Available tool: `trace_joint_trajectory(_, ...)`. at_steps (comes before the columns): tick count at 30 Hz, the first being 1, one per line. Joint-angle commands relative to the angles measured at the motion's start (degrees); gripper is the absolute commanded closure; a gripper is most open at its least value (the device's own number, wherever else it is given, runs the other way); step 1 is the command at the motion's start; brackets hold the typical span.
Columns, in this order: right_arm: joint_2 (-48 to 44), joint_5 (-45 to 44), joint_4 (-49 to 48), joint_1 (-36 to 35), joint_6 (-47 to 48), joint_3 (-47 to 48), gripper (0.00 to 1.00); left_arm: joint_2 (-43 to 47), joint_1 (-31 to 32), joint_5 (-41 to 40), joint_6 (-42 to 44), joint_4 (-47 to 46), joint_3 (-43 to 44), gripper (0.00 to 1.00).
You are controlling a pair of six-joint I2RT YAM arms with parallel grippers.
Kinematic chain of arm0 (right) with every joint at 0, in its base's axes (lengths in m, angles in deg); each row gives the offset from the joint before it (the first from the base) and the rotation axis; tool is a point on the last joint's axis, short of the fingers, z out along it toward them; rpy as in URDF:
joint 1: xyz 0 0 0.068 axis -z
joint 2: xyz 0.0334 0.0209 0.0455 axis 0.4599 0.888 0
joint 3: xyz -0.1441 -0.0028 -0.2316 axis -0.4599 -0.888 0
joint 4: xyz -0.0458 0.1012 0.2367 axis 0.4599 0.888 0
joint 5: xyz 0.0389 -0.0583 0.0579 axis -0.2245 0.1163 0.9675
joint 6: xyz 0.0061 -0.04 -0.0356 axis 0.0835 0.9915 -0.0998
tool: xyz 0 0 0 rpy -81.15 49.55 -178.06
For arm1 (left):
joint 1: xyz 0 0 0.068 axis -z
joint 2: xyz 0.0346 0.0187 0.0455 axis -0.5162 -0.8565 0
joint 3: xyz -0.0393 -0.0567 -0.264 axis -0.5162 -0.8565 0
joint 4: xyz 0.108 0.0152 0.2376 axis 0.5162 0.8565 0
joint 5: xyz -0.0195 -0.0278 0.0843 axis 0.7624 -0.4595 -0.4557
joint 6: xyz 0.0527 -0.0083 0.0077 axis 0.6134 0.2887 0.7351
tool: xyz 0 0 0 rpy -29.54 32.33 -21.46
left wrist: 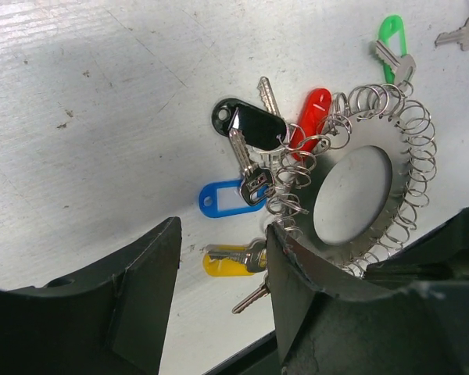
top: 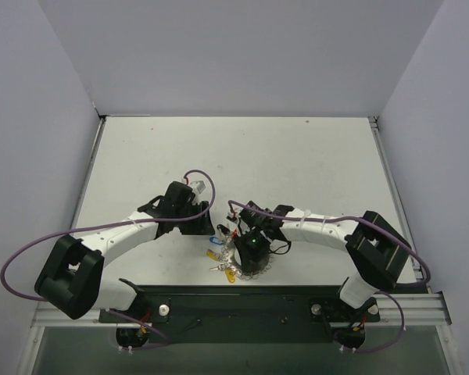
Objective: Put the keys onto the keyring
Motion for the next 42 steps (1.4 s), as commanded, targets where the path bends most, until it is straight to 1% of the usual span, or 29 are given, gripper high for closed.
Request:
trace_joint_trajectory(1, -5.1, -4.5, 3.5, 0.3, 5.1, 4.1, 1.00, 2.4, -0.3, 3.0, 2.6, -1.6, 1.1, 0.43)
trace_joint_trajectory(3, -6.1, -4.6, 3.7, 0.5, 7.9, 4.5, 1.00, 4.2, -0.3, 4.4, 3.3, -3.1, 0.7, 0.43)
trace_joint_trajectory(4, -7.0, -4.6, 4.2, 0.5, 9.1, 5.0, 1.00, 4.8, -0.3, 6.5, 3.5, -4.0, 0.5, 0.43)
trace_joint_trajectory(6, -7.8, -5.5, 4.9, 0.5, 12.0, 5.5, 1.00, 7.3, -0.3, 8.9, 3.8, -7.8, -0.8, 0.43)
trace_joint_trajectory(7, -8.3, -6.1, 5.5, 0.9, 12.6, 6.1, 1.00, 8.1, -0.2, 11.2, 3.6, -9.2, -1.3, 0.43)
trace_joint_trajectory(8, -8.5, -6.0, 5.8, 1.0, 13.1, 6.3, 1.00, 9.5, -0.2, 12.0, 3.5, -11.3, -1.6, 0.43)
trace_joint_trajectory(10, -8.4, -5.3, 6.6, 1.5, 12.9, 6.9, 1.00, 11.2, -0.2, 12.9, 3.4, -12.4, -2.2, 0.43)
trace_joint_trajectory(11, -8.1, -4.6, 6.9, 1.9, 12.5, 7.1, 0.97, 11.7, -0.2, 12.8, 3.4, -12.9, -2.3, 0.43)
trace_joint_trajectory(13, -6.8, -3.3, 8.6, 1.9, 11.6, 7.6, 0.84, 13.3, -0.2, 12.6, 3.6, -13.2, -2.5, 0.43)
trace_joint_trajectory(14, -6.6, -2.8, 8.8, 1.8, 11.2, 7.2, 0.71, 13.7, -0.2, 12.3, 3.5, -13.2, -2.5, 0.43)
trace_joint_trajectory(15, -6.3, -1.6, 8.9, 1.8, 10.9, 6.9, 0.66, 14.1, -0.2, 11.7, 3.5, -13.1, -2.7, 0.43)
trace_joint_trajectory(17, -6.0, -0.8, 8.8, 1.8, 8.4, 5.7, 0.60, 14.8, -0.2, 11.0, 3.6, -12.8, -2.7, 0.43)
trace_joint_trajectory(18, -6.0, 0.5, 8.8, 1.7, 7.5, 5.3, 0.59, 14.9, -0.2, 10.5, 3.5, -12.8, -2.8, 0.43)
trace_joint_trajectory(24, -6.1, 2.7, 7.4, 0.0, 0.9, 3.7, 0.59, 15.0, -0.2, 9.7, 3.5, -12.8, -3.3, 0.43)
trace_joint_trajectory(29, -3.4, 4.1, 6.8, -0.4, -5.3, 2.7, 0.60, 15.0, -0.2, 9.9, 3.3, -13.3, -3.8, 0.43)
trace_joint_trajectory(32, -2.4, 5.8, 3.2, -0.5, -10.4, -0.1, 0.61, 15.2, -0.2, 10.3, 3.3, -13.3, -4.0, 0.43)
trace_joint_trajectory(36, -2.2, 5.1, 0.4, -0.4, -15.7, -1.3, 0.62, 15.6, -0.2, 10.8, 3.1, -14.0, -4.5, 0.43)
trace_joint_trajectory(37, -2.0, 4.9, 0.3, 0.0, -16.3, -1.7, 0.64, 15.9, -0.2, 10.9, 3.1, -14.1, -4.7, 0.43)
trace_joint_trajectory(39, -2.0, 4.1, -1.0, 0.3, -17.7, -2.3, 0.66, 16.4, -0.2, 10.9, 2.9, -14.3, -5.2, 0.43)
trace_joint_trajectory(40, -2.1, 3.8, -1.4, 0.6, -19.4, -2.9, 0.70, 16.6, -0.2, 10.8, 2.9, -14.4, -5.4, 0.43)
trace_joint_trajectory(42, -2.5, 4.4, -4.2, 1.5, -21.6, -4.0, 0.71, 17.0, -0.2, 10.9, 2.9, -14.4, -5.6, 0.43)
